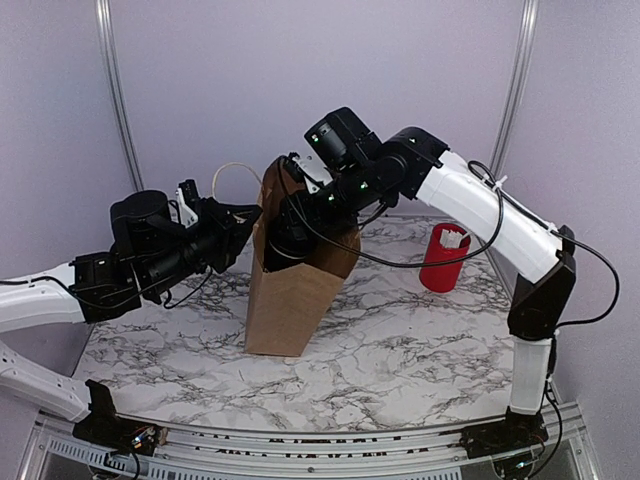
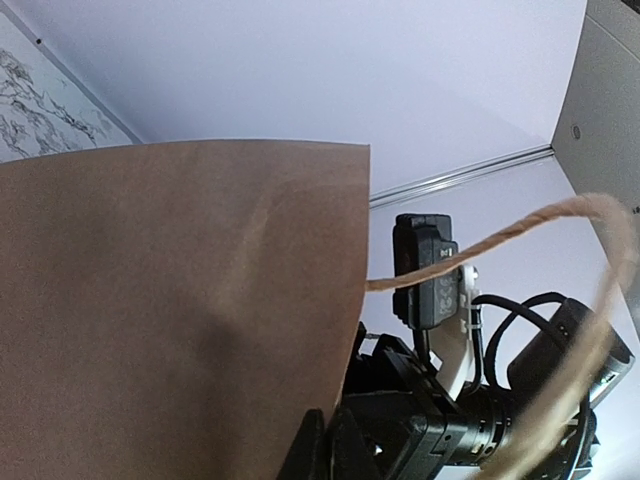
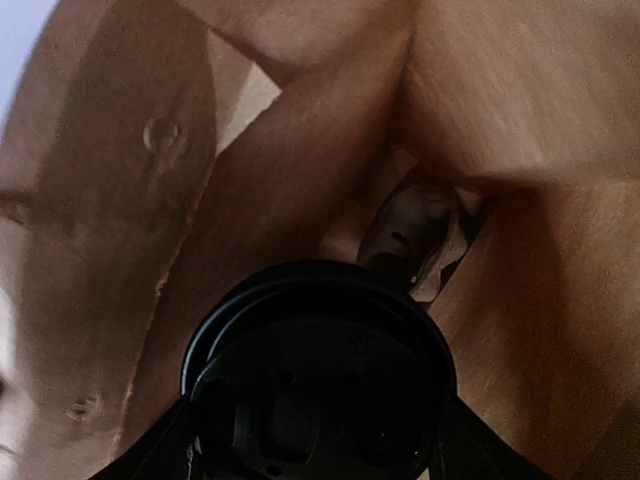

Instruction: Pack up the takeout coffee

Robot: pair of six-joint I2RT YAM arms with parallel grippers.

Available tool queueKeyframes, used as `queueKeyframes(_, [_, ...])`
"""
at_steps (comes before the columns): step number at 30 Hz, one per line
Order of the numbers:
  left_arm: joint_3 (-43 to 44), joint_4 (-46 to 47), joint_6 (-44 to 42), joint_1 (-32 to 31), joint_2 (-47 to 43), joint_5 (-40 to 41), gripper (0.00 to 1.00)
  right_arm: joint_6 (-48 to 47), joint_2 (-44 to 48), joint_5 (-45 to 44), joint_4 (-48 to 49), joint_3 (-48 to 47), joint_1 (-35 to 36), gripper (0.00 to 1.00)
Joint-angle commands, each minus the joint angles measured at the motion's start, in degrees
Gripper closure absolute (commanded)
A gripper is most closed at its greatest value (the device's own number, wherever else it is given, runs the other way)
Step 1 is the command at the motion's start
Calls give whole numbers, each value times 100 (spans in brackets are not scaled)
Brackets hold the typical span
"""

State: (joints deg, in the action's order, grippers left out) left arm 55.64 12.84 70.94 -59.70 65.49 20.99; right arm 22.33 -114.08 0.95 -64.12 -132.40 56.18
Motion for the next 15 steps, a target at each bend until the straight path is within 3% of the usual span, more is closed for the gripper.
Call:
queueKeyframes(1, [-281,441,54,-38,-316,266,81,-60,-157,-30,-46,12,73,45])
queueKeyframes(3, [-390,434,-155,-33,-472,354,69,-70,-234,-50,-80,22,85,46])
queueKeyframes(6, [-538,366,-503,-39,-749,539,61,-78,-321,-4,-75,51,109,46])
queueKeyframes(11, [-699,-42,-1089,-38,-1196,964,50,-79,-474,44,-114,22,153,47])
queueKeyframes(15, [-642,-963,-1330,-28,-1431,1551,48,-53,-555,137,-106,16,164,47])
